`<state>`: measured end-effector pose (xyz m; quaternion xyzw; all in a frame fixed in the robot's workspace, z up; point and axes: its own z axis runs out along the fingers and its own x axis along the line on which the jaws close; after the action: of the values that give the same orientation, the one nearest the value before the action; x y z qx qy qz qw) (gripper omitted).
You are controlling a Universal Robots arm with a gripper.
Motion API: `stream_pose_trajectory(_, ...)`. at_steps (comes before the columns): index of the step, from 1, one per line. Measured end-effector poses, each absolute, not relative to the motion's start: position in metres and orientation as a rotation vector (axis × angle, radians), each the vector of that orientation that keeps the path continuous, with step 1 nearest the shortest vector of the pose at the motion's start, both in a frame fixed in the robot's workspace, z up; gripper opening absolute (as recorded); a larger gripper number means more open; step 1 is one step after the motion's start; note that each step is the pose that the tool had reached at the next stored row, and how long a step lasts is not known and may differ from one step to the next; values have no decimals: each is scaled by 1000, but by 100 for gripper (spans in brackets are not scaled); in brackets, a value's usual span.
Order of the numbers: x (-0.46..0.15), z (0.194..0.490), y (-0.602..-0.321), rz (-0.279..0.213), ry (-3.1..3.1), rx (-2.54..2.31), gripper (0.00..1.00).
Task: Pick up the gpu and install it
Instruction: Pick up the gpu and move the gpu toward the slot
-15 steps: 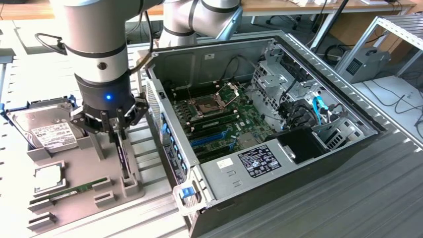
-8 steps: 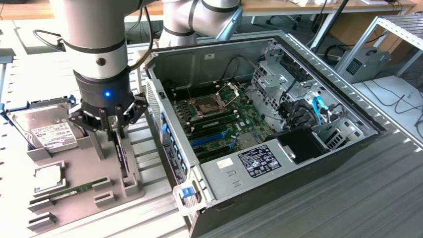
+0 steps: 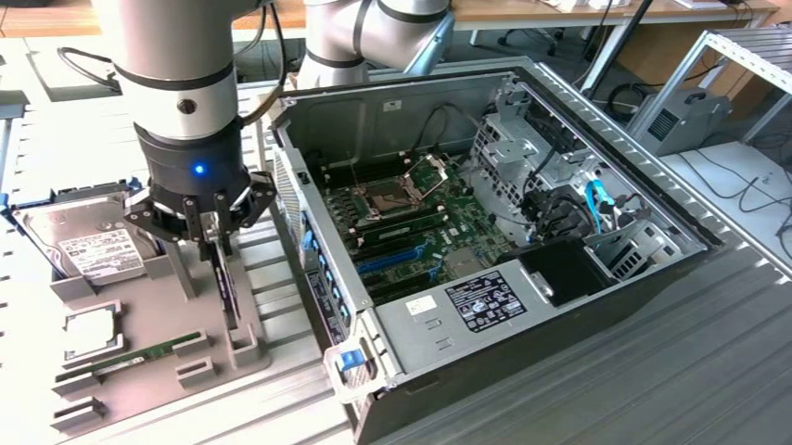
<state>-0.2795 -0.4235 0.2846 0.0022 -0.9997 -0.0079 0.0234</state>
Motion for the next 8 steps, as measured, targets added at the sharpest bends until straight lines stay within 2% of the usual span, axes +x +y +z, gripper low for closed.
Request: stream_pose_trajectory(8, -279, 290, -424, -25, -3095, 7, 27)
